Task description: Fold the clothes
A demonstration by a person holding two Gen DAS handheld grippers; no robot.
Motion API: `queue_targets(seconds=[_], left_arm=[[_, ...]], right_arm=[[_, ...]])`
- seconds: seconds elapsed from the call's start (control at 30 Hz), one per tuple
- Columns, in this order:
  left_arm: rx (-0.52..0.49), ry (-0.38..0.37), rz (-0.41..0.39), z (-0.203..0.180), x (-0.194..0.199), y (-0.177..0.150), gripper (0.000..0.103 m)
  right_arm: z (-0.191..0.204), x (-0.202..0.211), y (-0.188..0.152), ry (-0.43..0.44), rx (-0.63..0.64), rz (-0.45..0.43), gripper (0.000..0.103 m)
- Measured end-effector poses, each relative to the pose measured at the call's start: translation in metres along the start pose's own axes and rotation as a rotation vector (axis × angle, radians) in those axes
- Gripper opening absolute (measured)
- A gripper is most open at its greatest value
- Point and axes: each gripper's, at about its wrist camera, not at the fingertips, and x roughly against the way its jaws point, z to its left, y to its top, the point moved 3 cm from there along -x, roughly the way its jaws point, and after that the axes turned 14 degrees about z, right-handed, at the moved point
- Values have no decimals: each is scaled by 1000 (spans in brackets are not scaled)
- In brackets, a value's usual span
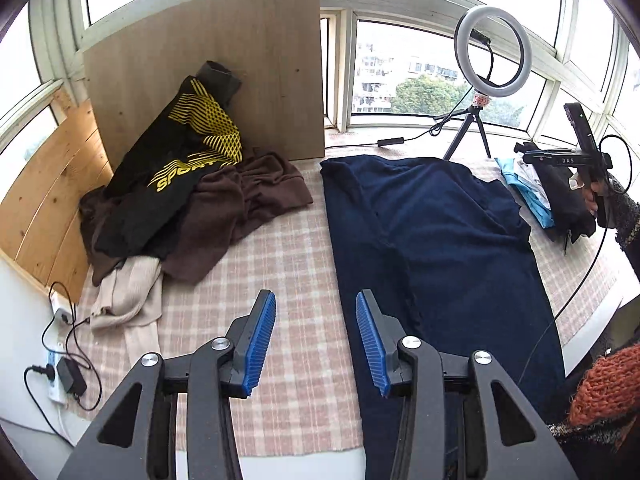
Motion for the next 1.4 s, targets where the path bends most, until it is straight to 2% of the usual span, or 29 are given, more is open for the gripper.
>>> queue_targets(seconds=[0.07, 0.2, 0.3, 0.4, 0.53, 0.7, 0.9, 1.03, 1.1, 1.23, 1.4], left_arm=[[65, 16, 5, 8, 18, -44, 41], [188, 9, 60, 16, 21, -127, 41], [222, -32, 95, 7, 7, -173, 41], [244, -84, 128, -4, -8, -216, 41], [194, -154, 163, -34, -25, -253, 41], [104, -278, 186, -86, -39, -278, 41], [-62, -345, 240, -154, -56, -282, 41], [-159, -394, 246, -195, -57, -272, 41], [-205, -404, 243, -212, -55, -263, 41], [-290, -399, 243, -243, -57, -239, 41], [-422, -345, 235, -285, -68, -179, 41]], right_arm=[[16, 4, -10, 32, 16, 5, 36], [58, -2, -40, 76, 82, 37, 36], [84, -16, -72, 108, 91, 75, 36], [104, -24, -110, 101, 83, 112, 36], [117, -17, -164, 86, 39, 132, 36], [109, 2, -237, 44, -59, 134, 36], [80, 6, -327, 49, -230, 149, 36], [64, 11, -349, 44, -284, 115, 36], [49, 16, -345, 27, -308, 88, 36], [10, 24, -313, 26, -347, 24, 36], [-36, 23, -252, -1, -350, -20, 36]])
